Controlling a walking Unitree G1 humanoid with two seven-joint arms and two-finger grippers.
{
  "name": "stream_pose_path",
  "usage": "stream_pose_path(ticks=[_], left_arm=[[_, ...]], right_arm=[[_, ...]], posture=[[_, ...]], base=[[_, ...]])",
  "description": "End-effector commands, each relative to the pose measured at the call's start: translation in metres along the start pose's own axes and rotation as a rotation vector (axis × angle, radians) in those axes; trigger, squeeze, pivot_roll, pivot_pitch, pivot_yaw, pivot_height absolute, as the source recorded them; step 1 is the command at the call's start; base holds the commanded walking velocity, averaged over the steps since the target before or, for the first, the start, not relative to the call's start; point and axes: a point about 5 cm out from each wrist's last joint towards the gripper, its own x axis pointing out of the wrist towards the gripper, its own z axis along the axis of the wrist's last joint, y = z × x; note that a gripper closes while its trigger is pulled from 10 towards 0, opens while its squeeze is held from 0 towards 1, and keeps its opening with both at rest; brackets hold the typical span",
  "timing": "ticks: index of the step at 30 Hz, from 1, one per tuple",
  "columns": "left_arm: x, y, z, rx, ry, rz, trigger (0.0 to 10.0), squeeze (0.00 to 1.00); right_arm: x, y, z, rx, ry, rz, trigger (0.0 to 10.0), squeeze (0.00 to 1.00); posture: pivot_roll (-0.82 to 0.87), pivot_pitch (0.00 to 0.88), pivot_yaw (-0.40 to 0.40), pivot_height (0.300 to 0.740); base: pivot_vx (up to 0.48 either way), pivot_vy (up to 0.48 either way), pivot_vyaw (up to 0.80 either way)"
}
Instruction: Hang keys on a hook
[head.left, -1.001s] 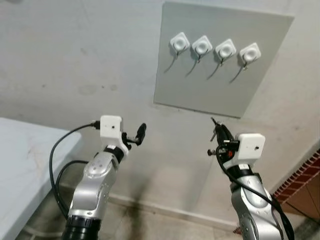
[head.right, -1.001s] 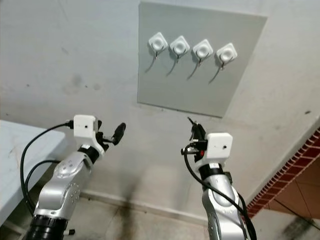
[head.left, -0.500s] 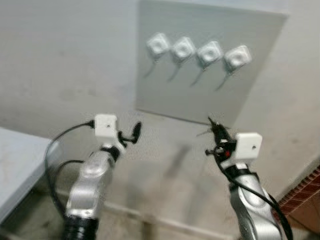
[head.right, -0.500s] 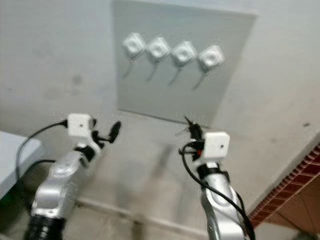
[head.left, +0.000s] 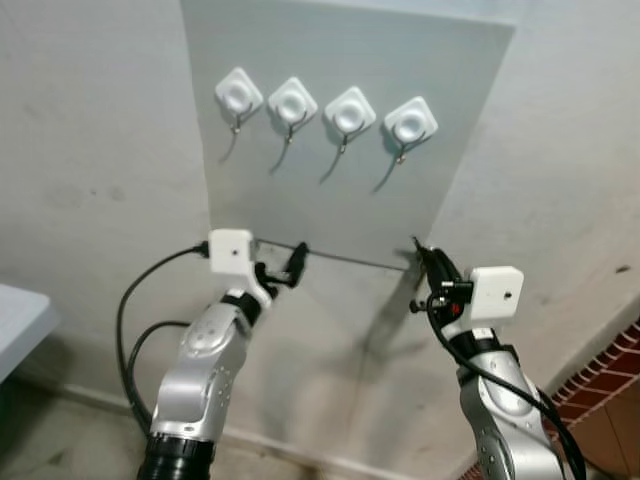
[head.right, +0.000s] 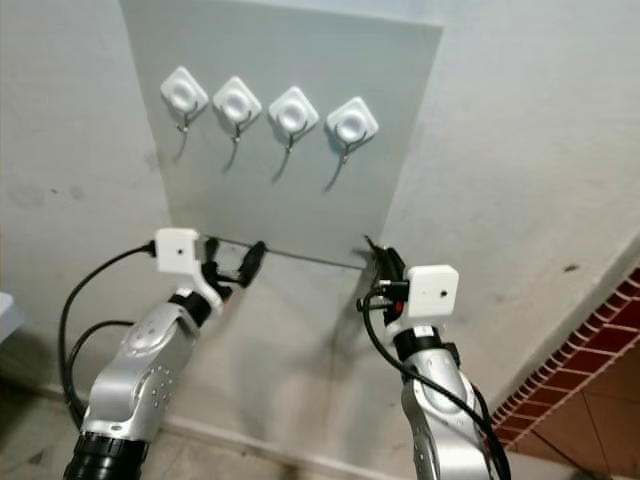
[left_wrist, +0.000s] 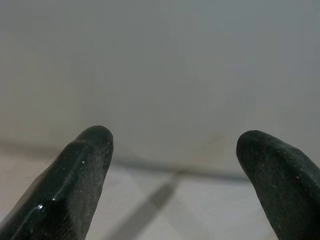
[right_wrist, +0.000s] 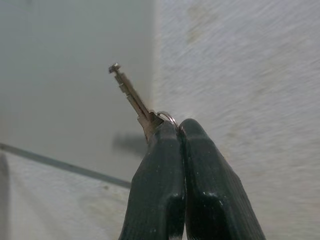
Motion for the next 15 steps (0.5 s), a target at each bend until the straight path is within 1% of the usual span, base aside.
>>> stream_pose_path(ticks=[1, 2, 3, 4, 6, 7, 8, 9, 11, 12, 14, 15], left_arm=[[-0.004, -0.008, 0.007, 0.009, -0.043, -0.064, 10.0, 0.00], [-0.004, -0.012, 0.008, 0.019, -0.047, -0.091, 10.0, 0.00], [-0.004, -0.012, 0.008, 0.019, -0.047, -0.091, 10.0, 0.00], [-0.005, -0.018, 0.010, 0.035, -0.056, -0.126, 10.0, 0.00], [-0.006, -0.024, 0.013, 0.042, -0.072, -0.167, 10.0, 0.00], [-0.008, -0.032, 0.017, 0.035, -0.090, -0.233, 10.0, 0.00], [-0.009, -0.036, 0.019, 0.028, -0.096, -0.264, 10.0, 0.00], [-0.009, -0.036, 0.019, 0.028, -0.096, -0.264, 10.0, 0.00], [-0.014, -0.046, 0.023, 0.092, -0.116, -0.343, 10.0, 0.00], [-0.014, -0.046, 0.023, 0.092, -0.116, -0.343, 10.0, 0.00], [-0.014, -0.049, 0.027, 0.082, -0.131, -0.361, 10.0, 0.00], [-0.014, -0.049, 0.029, 0.078, -0.136, -0.362, 10.0, 0.00]], right_arm=[[0.002, -0.002, 0.002, -0.003, -0.008, -0.006, 10.0, 0.00], [0.002, -0.002, 0.003, 0.000, -0.013, 0.001, 10.0, 0.00], [0.002, -0.002, 0.003, 0.000, -0.013, 0.001, 10.0, 0.00], [0.003, -0.002, 0.005, 0.004, -0.020, 0.009, 10.0, 0.00], [0.003, -0.002, 0.008, 0.013, -0.031, 0.016, 10.0, 0.00], [0.005, -0.001, 0.012, 0.026, -0.049, 0.035, 10.0, 0.00], [0.005, -0.001, 0.013, 0.034, -0.057, 0.046, 10.0, 0.00], [0.005, -0.001, 0.013, 0.034, -0.057, 0.046, 10.0, 0.00], [0.006, 0.003, 0.025, 0.058, -0.108, 0.095, 10.0, 0.00], [0.006, 0.003, 0.025, 0.058, -0.108, 0.095, 10.0, 0.00], [0.009, 0.006, 0.038, 0.078, -0.161, 0.140, 10.0, 0.00], [0.010, 0.006, 0.041, 0.082, -0.171, 0.148, 10.0, 0.00]], posture=[[-0.05, 0.002, -0.057, 0.740], [-0.05, 0.002, -0.057, 0.740], [-0.05, 0.002, -0.057, 0.740], [-0.05, 0.002, -0.057, 0.740], [-0.05, 0.002, -0.057, 0.740], [-0.05, 0.002, -0.057, 0.740], [-0.05, 0.000, -0.056, 0.740], [-0.05, 0.000, -0.056, 0.740], [-0.05, 0.000, -0.055, 0.740], [-0.05, 0.000, -0.055, 0.740], [-0.05, 0.004, -0.052, 0.740], [-0.05, 0.004, -0.052, 0.740]], base=[[0.000, 0.000, 0.00], [0.000, 0.000, 0.00], [0.000, 0.000, 0.00], [0.000, 0.000, 0.00], [0.000, 0.000, 0.00], [0.000, 0.000, 0.00], [0.000, 0.000, 0.00], [0.000, 0.000, 0.00], [0.000, 0.000, 0.00], [0.000, 0.000, 0.00], [0.000, 0.000, 0.00], [0.000, 0.000, 0.00]])
